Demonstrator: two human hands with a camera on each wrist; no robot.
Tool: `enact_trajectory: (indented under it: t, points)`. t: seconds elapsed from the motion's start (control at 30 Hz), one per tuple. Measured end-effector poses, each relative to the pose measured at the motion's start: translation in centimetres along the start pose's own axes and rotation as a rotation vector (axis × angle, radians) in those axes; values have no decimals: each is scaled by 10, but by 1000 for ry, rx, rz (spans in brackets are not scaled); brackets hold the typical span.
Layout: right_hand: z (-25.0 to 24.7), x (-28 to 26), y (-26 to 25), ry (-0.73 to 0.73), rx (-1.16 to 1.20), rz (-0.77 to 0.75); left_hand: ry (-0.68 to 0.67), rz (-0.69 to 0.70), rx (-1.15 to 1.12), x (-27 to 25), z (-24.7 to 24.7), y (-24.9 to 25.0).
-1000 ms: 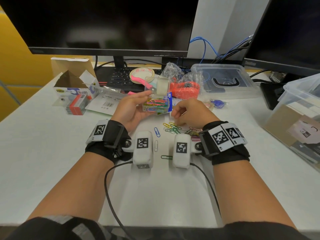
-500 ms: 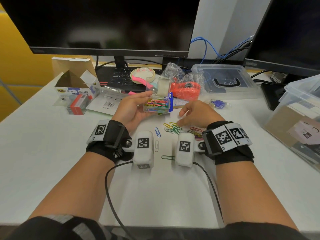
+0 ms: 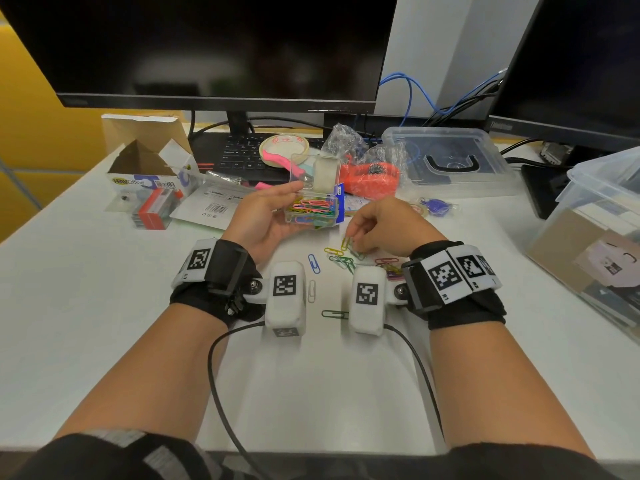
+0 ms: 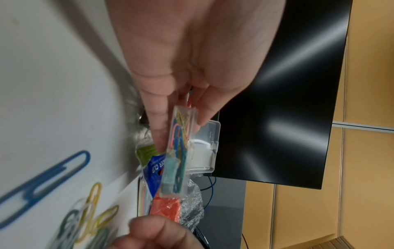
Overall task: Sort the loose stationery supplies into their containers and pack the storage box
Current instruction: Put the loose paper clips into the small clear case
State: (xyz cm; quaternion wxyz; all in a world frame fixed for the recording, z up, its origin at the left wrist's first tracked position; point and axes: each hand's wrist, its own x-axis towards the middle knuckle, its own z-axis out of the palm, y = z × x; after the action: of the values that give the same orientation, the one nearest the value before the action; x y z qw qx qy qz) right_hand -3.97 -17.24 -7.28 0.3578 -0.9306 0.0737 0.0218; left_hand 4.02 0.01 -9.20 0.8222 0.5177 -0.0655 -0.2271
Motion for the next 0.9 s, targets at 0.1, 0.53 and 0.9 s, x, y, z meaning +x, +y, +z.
enact_trajectory:
  t: [0.1,0.53,0.9]
  points:
    - [-5,0,0,107,159,-41,5,6,20,1,0,0]
    - [8,0,-19,146,598,-289,-226,-56,114,-8,8,-7]
    - [-6,-14,-15,320,712,-86,-188,-71,103,-12,18,-9]
